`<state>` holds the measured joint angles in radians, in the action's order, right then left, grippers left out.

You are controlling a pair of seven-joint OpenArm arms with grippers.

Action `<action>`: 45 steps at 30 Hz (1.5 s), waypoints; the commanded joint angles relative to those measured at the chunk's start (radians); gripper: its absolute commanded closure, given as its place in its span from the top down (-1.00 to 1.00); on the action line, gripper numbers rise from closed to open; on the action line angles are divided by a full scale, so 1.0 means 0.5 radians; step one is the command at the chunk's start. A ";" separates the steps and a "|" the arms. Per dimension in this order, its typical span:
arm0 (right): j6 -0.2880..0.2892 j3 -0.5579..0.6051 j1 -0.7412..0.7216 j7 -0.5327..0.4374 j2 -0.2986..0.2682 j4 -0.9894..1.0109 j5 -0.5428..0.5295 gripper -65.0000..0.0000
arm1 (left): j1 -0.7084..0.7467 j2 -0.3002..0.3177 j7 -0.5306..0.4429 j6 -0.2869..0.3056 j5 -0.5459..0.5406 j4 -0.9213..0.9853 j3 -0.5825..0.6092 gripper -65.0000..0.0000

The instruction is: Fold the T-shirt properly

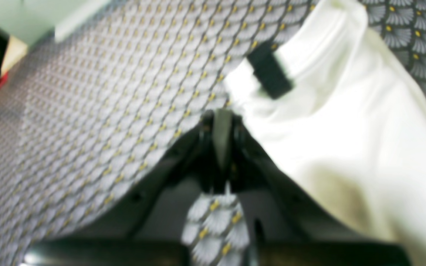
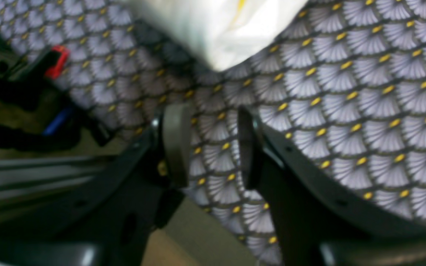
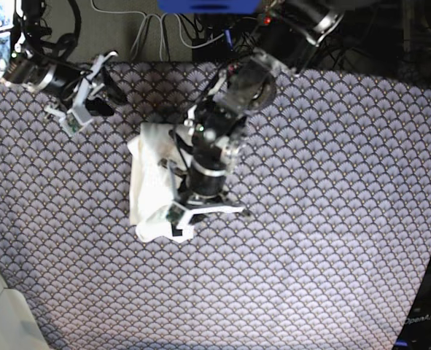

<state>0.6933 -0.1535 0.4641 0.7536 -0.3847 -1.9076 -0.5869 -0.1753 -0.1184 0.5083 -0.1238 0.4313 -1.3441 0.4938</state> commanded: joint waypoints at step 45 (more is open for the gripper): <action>0.010 -0.983 0.623 -0.051 0.360 -0.163 -0.034 -0.40 | 1.159 0.714 -0.005 -0.003 -0.496 -1.318 -0.692 -0.99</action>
<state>0.6952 -0.6353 0.7639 0.7456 -0.1944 -1.9739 -0.5938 0.4084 0.2340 0.5274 -0.1272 0.1783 -1.9846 0.1478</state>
